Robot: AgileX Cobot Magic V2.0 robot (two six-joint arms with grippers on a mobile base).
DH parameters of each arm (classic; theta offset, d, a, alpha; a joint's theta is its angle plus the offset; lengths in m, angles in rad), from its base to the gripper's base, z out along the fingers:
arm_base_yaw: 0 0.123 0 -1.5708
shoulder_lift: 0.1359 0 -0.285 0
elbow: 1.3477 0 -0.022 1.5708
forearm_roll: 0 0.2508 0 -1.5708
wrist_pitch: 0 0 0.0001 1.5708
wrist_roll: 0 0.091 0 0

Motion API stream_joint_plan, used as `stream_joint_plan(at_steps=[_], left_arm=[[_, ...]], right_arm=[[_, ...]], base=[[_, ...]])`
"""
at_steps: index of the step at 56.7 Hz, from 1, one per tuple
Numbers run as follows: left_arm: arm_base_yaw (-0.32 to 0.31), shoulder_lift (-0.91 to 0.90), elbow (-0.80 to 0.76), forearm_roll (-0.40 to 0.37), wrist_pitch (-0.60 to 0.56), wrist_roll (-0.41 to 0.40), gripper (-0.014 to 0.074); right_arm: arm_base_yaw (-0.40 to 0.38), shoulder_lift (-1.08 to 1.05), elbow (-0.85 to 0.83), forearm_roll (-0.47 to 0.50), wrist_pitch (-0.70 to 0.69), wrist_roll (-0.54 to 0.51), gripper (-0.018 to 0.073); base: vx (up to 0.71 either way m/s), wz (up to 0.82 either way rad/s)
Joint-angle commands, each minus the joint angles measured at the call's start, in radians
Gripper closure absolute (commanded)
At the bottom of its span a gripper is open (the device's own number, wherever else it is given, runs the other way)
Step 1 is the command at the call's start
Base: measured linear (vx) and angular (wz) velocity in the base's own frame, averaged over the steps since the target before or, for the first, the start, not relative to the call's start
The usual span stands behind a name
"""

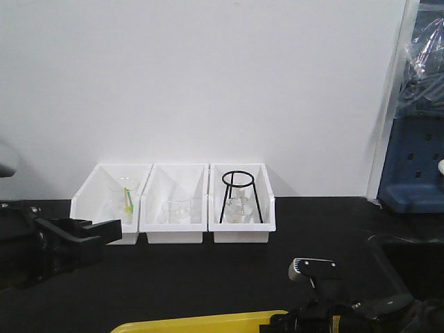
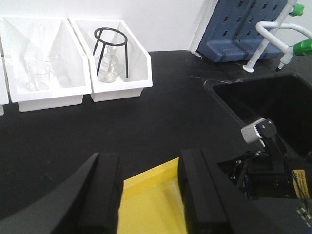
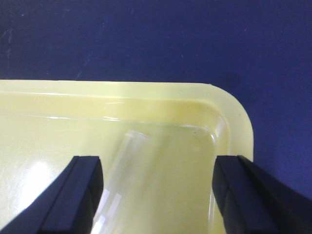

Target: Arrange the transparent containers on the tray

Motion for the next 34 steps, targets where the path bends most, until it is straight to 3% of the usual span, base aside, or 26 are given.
stream_joint_plan(at_steps=[1,9,21,34], left_arm=[[-0.007,-0.019,-0.03,-0.015,-0.059,0.011,0.0191],[-0.007,-0.019,-0.03,-0.009,-0.011,0.07,0.0267],[-0.007,-0.023,-0.03,-0.008,0.159,0.202,0.0591],[-0.007,-0.129,-0.011,-0.011,0.243,0.299,0.0604]], right_arm=[[-0.004,-0.061,-0.026,-0.033,-0.022,-0.002,0.003],[-0.004,-0.171,-0.026,-0.039,-0.087,-0.004,0.015],[-0.004,-0.458,-0.026,-0.039,-0.185,-0.09,0.0575],[-0.004,-0.805,0.017,-0.039,-0.203,-0.127,0.0572]], base=[[0.0,0.0],[0.0,0.0],[0.0,0.0],[0.0,0.0]])
